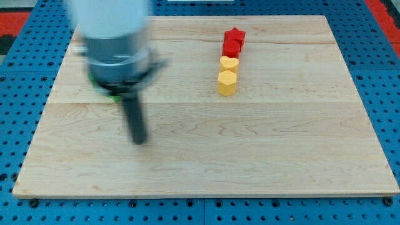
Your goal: Separate the green blocks
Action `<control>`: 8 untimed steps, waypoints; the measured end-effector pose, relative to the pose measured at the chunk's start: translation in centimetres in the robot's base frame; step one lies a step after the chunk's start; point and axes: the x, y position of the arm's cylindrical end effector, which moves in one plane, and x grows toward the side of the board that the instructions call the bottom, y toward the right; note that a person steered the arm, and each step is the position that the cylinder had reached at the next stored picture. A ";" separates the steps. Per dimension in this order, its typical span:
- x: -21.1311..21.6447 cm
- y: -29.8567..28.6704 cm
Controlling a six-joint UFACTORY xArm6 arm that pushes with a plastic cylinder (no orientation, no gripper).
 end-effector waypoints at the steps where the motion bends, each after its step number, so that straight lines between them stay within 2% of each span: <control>1: -0.6 -5.4; 2: -0.6 -6.8; 3: -3.3 -14.5; 5: -11.2 -12.1; 6: -13.3 -6.4; 7: -13.1 6.3; 8: -9.8 13.0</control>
